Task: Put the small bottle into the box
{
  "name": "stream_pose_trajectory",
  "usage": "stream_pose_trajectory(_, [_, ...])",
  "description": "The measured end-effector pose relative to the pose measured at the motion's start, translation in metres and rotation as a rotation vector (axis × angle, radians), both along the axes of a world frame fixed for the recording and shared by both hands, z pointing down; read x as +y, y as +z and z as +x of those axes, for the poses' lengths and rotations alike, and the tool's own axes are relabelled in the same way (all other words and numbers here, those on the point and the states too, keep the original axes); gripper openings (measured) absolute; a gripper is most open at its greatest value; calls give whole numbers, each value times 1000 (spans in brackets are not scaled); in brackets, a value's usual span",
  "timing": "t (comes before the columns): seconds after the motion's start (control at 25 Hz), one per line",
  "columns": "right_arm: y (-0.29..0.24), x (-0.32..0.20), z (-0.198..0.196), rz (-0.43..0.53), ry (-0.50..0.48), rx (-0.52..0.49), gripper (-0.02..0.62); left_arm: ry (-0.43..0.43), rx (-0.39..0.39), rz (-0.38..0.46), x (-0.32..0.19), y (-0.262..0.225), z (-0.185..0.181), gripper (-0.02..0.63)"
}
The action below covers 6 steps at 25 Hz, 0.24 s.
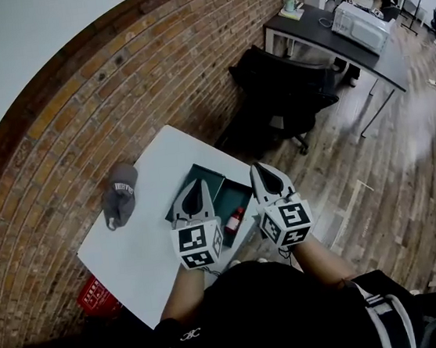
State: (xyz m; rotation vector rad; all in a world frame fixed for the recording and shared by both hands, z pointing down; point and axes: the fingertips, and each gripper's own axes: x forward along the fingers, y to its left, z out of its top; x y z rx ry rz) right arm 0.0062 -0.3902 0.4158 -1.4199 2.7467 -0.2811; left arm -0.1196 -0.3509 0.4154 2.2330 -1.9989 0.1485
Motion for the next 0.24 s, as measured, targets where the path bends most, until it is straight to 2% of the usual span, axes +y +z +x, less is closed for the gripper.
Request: stream_pose_trajectory(0.24, [9, 0, -9, -18, -13, 15, 26, 43, -4, -23, -4, 8, 6, 12])
